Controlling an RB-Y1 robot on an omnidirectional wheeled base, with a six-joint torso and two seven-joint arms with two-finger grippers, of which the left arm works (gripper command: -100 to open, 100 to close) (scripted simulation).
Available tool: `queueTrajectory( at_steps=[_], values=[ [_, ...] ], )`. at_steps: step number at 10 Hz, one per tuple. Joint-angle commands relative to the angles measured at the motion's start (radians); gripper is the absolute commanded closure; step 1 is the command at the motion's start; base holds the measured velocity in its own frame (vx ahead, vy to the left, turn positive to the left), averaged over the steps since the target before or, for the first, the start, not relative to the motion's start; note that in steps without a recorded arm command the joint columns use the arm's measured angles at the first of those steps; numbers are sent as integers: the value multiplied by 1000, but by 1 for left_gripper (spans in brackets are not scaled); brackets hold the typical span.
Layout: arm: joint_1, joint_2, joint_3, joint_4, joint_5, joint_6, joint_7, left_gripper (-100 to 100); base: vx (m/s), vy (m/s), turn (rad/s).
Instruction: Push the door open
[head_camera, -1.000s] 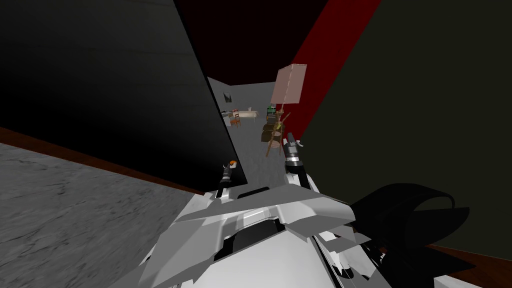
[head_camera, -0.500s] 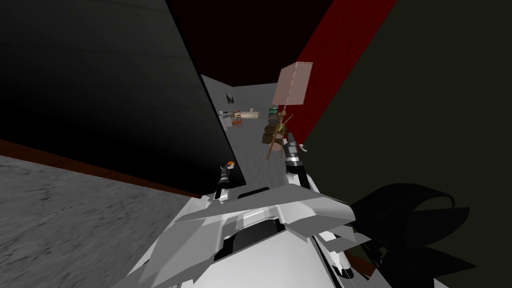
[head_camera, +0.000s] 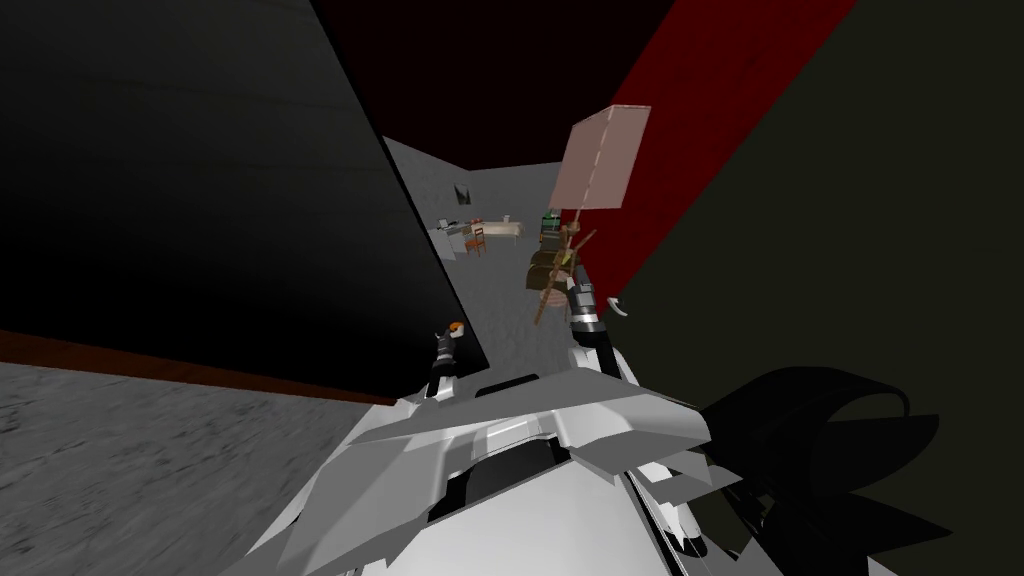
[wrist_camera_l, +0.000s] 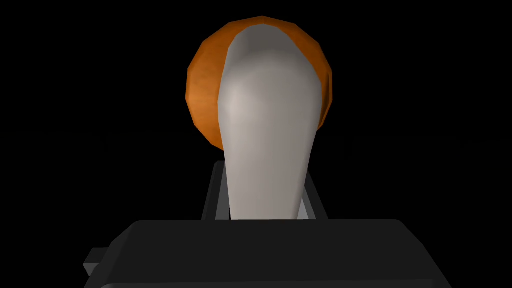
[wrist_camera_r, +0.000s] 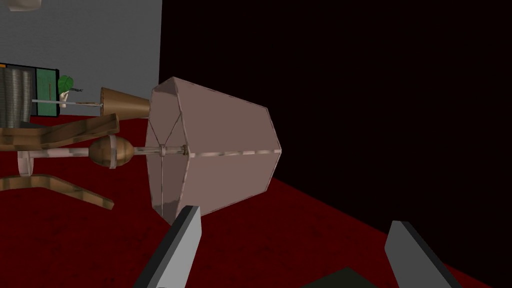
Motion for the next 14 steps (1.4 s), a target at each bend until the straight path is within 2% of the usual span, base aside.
queueTrajectory(
  at_steps=[1, 7, 9, 13, 14],
  values=[
    [1, 2, 14, 1, 8, -1, -6, 100, 115, -54, 49],
    [6, 10, 67, 6, 40, -5, -28, 100, 187, -66, 51],
    [7, 11, 73, 7, 43, -6, -30, 100, 111, -54, 33],
    [10, 16, 108, 10, 64, -9, -45, 100, 160, -67, 48],
    [17, 16, 106, 12, 63, -5, -44, 100, 70, -18, 35]
  ],
)
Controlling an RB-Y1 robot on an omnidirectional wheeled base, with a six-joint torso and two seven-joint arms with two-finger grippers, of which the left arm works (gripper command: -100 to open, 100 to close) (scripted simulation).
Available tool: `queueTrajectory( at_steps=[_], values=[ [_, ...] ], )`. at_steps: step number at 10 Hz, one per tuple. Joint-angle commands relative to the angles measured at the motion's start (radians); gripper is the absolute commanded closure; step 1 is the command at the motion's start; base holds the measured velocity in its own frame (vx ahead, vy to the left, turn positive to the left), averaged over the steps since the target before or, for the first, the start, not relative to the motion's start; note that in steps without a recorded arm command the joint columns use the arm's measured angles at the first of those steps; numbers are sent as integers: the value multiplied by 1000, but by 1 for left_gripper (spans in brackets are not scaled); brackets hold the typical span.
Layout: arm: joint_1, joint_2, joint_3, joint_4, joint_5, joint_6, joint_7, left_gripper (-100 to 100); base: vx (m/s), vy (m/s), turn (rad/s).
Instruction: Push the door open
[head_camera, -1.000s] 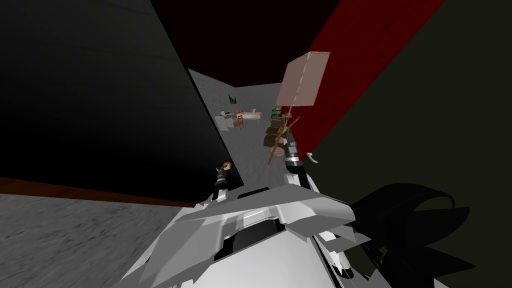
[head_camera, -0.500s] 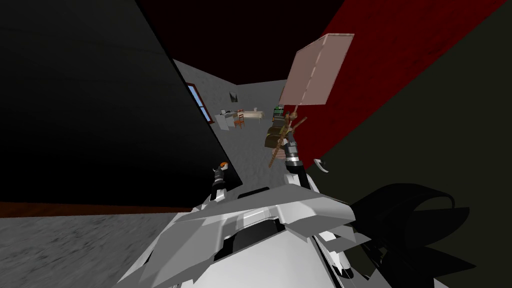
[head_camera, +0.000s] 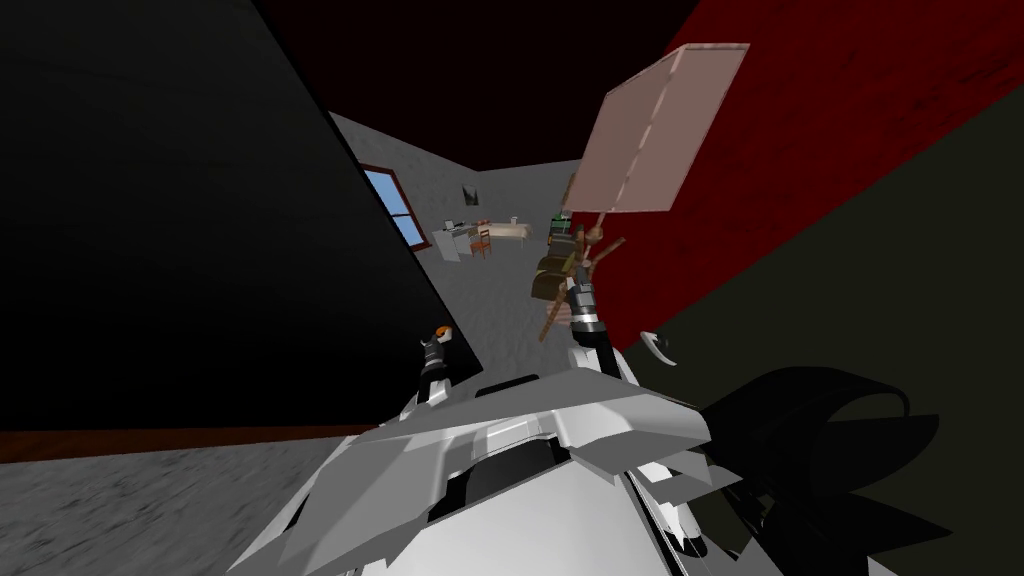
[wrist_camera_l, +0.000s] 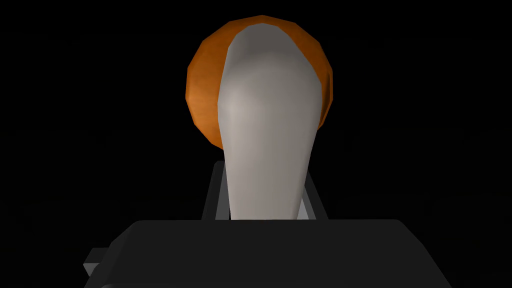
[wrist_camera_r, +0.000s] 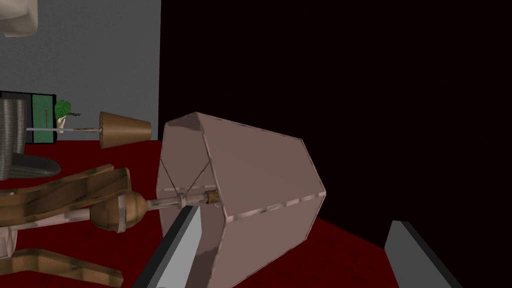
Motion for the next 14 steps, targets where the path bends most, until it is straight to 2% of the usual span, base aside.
queueTrajectory(
  at_steps=[1, 3, 10, 12, 13, 14],
  values=[
    [1, 3, 14, 1, 9, -1, -5, 100, 153, -18, 41],
    [1, 4, 22, 2, 14, -2, -9, 100, 168, -51, 50],
    [5, 18, 90, 7, 57, -7, -35, 100, 178, -37, 42],
    [6, 21, 104, 9, 67, -8, -41, 100, 180, -39, 47],
    [7, 20, 101, 15, 64, -8, -40, 100, 70, -8, 27],
    [6, 26, 117, 18, 75, -13, -45, 100, 114, -10, 36]
  ],
)
